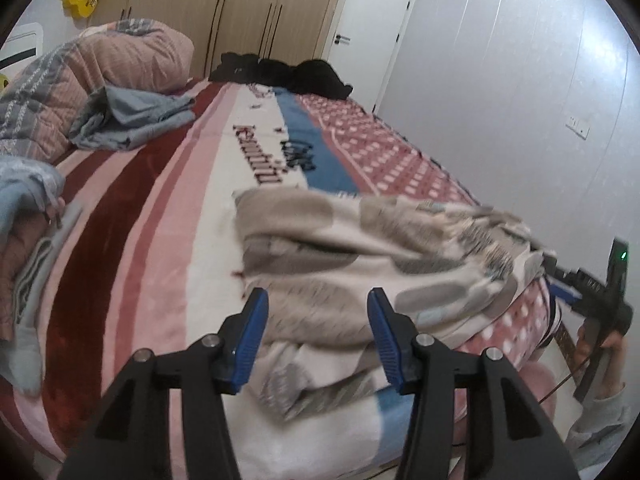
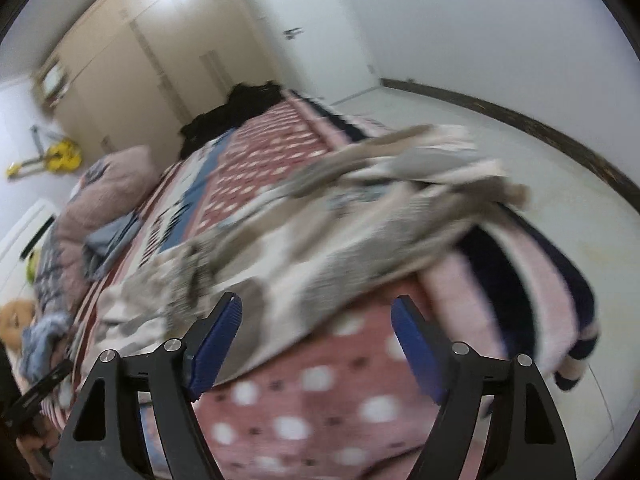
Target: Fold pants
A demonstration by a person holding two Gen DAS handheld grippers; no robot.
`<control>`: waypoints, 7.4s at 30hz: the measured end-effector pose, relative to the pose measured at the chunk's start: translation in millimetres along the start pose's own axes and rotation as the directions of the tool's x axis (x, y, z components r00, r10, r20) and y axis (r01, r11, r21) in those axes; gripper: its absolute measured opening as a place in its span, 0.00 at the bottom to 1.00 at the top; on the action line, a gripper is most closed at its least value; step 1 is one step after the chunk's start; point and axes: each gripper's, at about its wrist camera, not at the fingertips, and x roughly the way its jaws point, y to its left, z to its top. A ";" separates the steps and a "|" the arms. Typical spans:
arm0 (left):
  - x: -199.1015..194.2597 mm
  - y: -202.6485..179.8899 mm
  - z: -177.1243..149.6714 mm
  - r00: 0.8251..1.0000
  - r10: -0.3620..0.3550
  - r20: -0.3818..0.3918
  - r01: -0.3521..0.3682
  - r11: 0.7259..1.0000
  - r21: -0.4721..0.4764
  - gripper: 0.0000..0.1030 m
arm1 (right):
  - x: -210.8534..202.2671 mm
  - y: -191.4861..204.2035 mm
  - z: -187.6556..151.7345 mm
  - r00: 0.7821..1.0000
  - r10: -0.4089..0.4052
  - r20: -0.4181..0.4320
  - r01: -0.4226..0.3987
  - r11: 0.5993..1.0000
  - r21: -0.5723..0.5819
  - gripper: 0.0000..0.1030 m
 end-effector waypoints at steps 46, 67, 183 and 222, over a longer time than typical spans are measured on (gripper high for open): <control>-33.5 64.7 -2.9 0.995 -0.009 0.101 0.026 0.984 -0.176 0.52 | 78.9 299.0 -88.3 0.871 0.338 -0.358 -0.491 0.651 -0.579 0.27; 2.5 29.3 4.4 0.994 -0.106 0.026 0.109 0.974 -0.198 0.57 | 51.7 241.1 -51.4 0.852 0.415 -0.319 -0.523 0.655 -0.546 0.64; 83.1 86.7 83.1 0.986 -0.065 -0.152 0.050 0.994 -0.100 0.13 | 49.4 295.1 -140.1 0.738 0.465 -0.489 -0.674 0.490 -0.552 0.07; 50.0 58.3 30.0 0.966 -0.157 -0.207 0.128 0.981 -0.145 0.71 | 47.5 132.9 4.1 0.936 0.296 -0.193 -0.350 0.849 -0.396 0.57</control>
